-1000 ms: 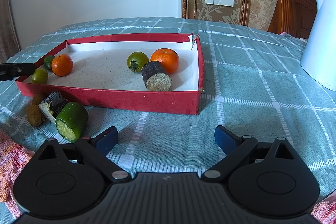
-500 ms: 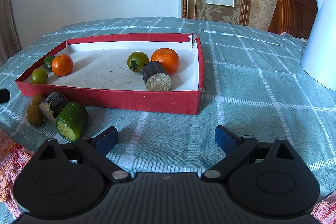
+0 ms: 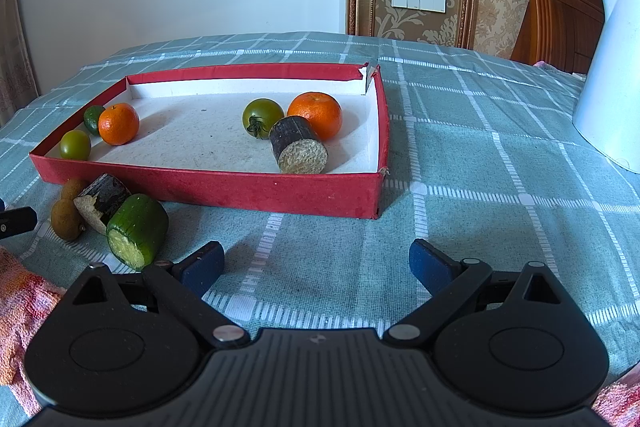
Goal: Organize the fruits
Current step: 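Withdraw the left tool from the box, then close the right tool on the cucumber chunk and lift it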
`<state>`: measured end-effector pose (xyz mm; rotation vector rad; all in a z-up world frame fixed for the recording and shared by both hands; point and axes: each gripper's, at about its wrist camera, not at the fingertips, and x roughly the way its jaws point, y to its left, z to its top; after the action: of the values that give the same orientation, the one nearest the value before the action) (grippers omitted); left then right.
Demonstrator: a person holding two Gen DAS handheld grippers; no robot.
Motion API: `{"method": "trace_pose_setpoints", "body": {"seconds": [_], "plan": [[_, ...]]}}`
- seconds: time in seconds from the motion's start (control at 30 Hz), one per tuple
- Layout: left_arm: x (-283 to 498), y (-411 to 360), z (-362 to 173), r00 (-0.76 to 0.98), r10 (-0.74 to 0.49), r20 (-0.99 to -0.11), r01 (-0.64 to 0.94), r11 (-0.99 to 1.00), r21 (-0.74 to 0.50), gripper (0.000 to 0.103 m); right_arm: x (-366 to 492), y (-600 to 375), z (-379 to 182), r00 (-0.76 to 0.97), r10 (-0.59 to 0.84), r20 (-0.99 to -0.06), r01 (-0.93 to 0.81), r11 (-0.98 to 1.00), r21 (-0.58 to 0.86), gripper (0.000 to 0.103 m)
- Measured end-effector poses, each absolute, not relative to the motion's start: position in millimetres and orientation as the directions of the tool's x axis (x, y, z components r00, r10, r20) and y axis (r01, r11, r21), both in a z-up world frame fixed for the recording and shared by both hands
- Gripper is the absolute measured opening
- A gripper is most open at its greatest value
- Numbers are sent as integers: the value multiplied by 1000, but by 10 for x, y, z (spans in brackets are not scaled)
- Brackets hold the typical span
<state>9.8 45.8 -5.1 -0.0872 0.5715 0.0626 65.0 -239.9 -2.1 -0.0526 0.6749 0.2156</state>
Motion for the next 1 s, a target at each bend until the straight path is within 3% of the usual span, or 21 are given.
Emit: {"method": "trace_pose_setpoints", "body": {"seconds": [0.4,0.53,0.77,0.83,0.97,1.0], "plan": [[231,572,-40,824,0,-567,-80,990,-116,103,589,-2475,9,774,236,-588,-232,969,84,100],[245,562,-40,820,-1,-572,-75,991,-109,103,461,-2484,76,753,374,-542,-326,927,187,100],[259,528,-46,815,11,-579,-76,993,-89,103,308,-2154,132,740,417,-528,-411,901,135,99],[258,529,-45,816,9,-579,-76,993,-91,103,306,-2035,143,733,417,-537,-436,894,100,95],[258,528,-42,817,5,-576,-76,992,-98,103,326,-1848,132,733,383,-562,-445,895,29,65],[259,525,-42,817,6,-576,-76,992,-98,103,359,-1820,111,720,385,-577,-451,892,32,62]]}}
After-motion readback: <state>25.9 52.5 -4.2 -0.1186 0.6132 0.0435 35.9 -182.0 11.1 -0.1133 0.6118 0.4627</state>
